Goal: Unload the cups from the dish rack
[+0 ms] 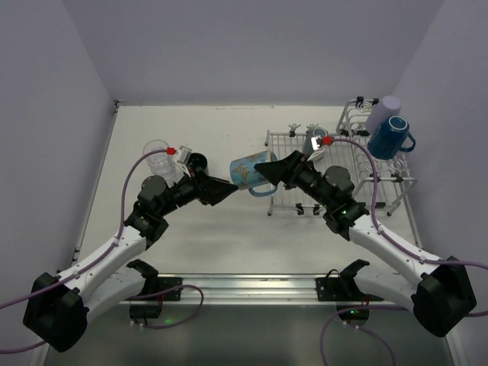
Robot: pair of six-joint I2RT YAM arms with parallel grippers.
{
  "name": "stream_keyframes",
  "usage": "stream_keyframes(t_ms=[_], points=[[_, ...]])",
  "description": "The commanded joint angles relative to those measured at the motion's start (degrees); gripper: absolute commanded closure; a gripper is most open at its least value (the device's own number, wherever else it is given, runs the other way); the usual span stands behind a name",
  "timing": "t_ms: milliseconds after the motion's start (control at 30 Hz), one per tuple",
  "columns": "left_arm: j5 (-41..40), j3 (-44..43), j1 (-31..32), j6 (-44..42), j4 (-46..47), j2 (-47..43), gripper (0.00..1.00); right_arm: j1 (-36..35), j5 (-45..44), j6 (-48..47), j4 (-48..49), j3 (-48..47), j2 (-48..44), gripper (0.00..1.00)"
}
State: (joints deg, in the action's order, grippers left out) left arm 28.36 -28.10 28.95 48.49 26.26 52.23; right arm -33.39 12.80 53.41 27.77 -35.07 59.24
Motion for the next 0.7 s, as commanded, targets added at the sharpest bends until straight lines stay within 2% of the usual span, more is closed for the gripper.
stream_keyframes(t_ms=[0,133,233,267,367,433,500,567,667], points=[[4.3,1.0,0.2,3.1,6.9,1.6,0.32,-0.4,2.9,3.7,12.3,-0.4,0.4,0.67],[6.2,1.3,0.5,4.9,13.8,2.5,0.35,-0.8,6.2,7.0,17.2,-0.3,4.3,0.67],[6.5,1.8,0.7,6.2,18.1,3.2,0.43,-1.0,9.0,9.8,21.3,-0.4,8.4,0.66],[6.5,2.1,0.8,6.8,19.1,3.8,0.53,-1.0,9.6,10.6,22.6,-0.3,9.4,0.66],[6.1,2.5,0.8,7.1,21.8,5.2,0.73,-1.5,11.4,13.1,26.5,-0.1,12.8,0.65],[5.7,2.5,0.9,7.1,23.1,6.0,0.79,-1.9,11.8,14.0,28.0,-0.3,14.1,0.65],[5.7,2.1,0.8,6.7,23.5,6.8,0.9,-2.4,11.6,13.9,28.1,-0.3,15.1,0.65],[4.2,2.2,0.8,5.9,23.8,6.7,0.95,-2.6,11.6,13.7,27.6,-0.5,15.9,0.65],[3.5,2.3,0.8,6.0,25.7,6.7,0.97,-3.2,11.9,14.2,28.2,-0.4,16.9,0.63]])
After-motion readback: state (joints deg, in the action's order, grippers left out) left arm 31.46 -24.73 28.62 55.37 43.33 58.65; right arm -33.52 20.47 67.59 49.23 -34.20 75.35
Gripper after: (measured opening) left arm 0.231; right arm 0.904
